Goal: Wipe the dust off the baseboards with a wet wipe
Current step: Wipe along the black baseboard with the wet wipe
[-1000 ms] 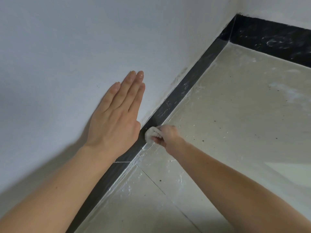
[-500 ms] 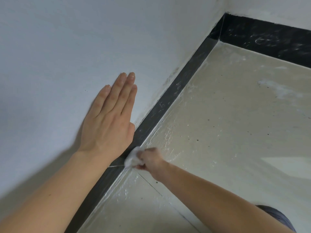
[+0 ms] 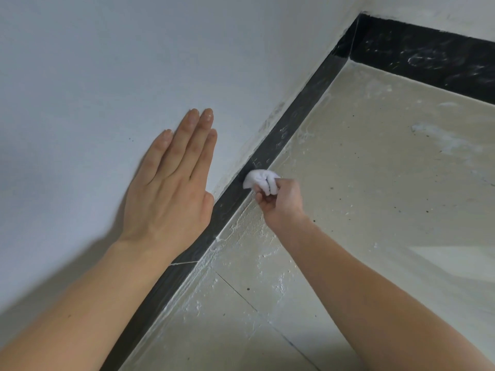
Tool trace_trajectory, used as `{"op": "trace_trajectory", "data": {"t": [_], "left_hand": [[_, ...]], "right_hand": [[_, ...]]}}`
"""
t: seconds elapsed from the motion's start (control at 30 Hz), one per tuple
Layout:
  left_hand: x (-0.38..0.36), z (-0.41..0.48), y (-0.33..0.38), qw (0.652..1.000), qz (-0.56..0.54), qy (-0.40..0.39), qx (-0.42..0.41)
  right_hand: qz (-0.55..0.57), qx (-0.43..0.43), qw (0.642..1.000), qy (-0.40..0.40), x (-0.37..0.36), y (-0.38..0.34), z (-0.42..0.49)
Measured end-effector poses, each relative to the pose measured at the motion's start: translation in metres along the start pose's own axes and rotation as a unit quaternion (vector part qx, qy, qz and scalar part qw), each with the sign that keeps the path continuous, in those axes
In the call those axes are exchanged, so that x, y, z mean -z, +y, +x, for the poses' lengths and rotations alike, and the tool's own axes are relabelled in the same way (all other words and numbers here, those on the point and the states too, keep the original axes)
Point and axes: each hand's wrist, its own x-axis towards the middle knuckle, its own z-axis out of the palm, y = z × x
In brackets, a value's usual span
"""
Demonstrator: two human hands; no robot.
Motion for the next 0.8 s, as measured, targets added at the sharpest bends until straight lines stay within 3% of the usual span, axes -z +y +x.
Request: {"op": "trace_trajectory", "data": {"t": [0.03,0.1,0.27,0.37,0.5,0.63,0.7,0.8], "left_hand": [[-0.001,-0.001,0.0,1.0,0.004,0.002,0.0],[-0.002,-0.001,0.0,1.0,0.008,0.003,-0.001],[-0.002,-0.001,0.0,1.0,0.013,0.004,0.001],[0.001,0.001,0.0,1.0,0.01,-0.005,0.0],[0.002,0.001,0.0,1.0,0.013,-0.016,0.003],[0.0,0.0,0.002,1.0,0.008,-0.013,0.003],[-0.001,-0.001,0.002,1.0,0.006,-0.014,0.004],[-0.001,0.0,0.003,1.0,0.004,-0.016,0.011]], "right_hand": [[0.018,0.0,1.0,0.003,-0.001,-0.003,-0.002],[-0.065,-0.025,0.998,0.01,-0.004,0.002,-0.009],[-0.219,-0.165,0.956,-0.104,-0.006,0.047,-0.034],[-0.196,-0.139,0.966,-0.099,-0.017,0.027,-0.027],[-0.035,-0.033,0.997,-0.059,-0.018,-0.013,0.001],[0.091,0.047,0.993,-0.06,-0.009,-0.044,0.008],[0.064,0.032,0.996,-0.05,-0.005,-0.033,0.006],[-0.12,-0.047,0.991,-0.041,0.003,0.014,-0.007]]}}
